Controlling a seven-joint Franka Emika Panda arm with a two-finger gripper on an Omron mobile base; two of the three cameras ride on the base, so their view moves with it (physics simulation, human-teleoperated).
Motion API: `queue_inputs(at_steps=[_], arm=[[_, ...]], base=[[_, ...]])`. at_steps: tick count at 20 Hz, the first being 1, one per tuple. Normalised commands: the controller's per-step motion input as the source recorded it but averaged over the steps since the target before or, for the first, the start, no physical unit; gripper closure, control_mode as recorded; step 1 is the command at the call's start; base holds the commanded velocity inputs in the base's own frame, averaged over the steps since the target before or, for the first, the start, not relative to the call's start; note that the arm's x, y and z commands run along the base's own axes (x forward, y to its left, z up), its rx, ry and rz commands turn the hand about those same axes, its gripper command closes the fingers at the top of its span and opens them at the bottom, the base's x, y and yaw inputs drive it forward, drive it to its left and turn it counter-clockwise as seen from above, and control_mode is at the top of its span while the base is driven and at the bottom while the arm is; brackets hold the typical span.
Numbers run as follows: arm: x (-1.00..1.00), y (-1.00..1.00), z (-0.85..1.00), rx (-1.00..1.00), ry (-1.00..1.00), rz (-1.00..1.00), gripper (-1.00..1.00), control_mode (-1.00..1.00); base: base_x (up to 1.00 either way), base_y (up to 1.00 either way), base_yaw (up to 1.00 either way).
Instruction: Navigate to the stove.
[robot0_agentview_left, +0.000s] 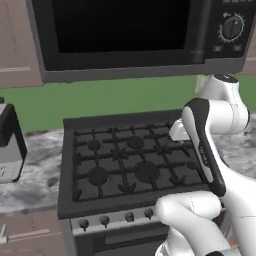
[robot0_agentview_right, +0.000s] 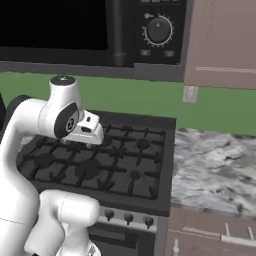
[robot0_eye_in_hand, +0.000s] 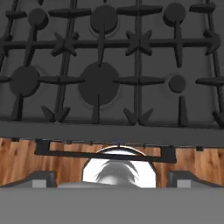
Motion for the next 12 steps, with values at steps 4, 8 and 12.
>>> queue_inputs(at_steps=[4,8,12], arm=[[0.0,0.0,0.0,0.0,0.0,0.0,-1.0,1.0],[0.0,0.0,0.0,0.0,0.0,0.0,-1.0,1.0],[0.0,0.0,0.0,0.0,0.0,0.0,-1.0,1.0]], base=[[0.22,-0.34,0.48],[0.0,0.0,0.01],[0.02,0.0,0.0]])
